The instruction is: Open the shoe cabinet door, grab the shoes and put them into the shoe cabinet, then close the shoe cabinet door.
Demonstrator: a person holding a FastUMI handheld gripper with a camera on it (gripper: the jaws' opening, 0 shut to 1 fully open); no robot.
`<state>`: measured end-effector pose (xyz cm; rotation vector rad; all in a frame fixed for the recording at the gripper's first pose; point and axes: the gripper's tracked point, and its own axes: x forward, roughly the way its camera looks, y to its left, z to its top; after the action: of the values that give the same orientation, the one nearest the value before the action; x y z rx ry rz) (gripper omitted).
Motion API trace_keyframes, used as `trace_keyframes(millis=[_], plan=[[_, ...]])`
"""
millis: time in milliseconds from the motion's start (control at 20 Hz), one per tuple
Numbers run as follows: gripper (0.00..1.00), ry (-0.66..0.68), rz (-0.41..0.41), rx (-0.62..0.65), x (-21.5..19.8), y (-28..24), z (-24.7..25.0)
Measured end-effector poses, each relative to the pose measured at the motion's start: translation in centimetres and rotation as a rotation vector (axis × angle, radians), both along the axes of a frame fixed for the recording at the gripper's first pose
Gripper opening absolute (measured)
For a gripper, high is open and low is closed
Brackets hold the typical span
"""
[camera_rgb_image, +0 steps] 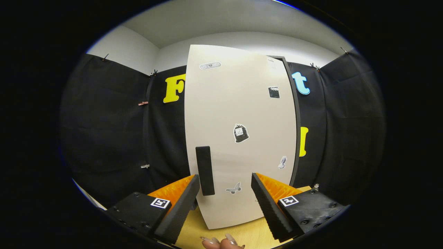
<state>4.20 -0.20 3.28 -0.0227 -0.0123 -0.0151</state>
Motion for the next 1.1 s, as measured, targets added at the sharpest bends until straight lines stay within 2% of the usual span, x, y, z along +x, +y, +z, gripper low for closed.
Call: trace_keyframes(millis=[1100], plan=[[0.98,-0.017,-0.013,-0.039,-0.08,0.08,0.1]])
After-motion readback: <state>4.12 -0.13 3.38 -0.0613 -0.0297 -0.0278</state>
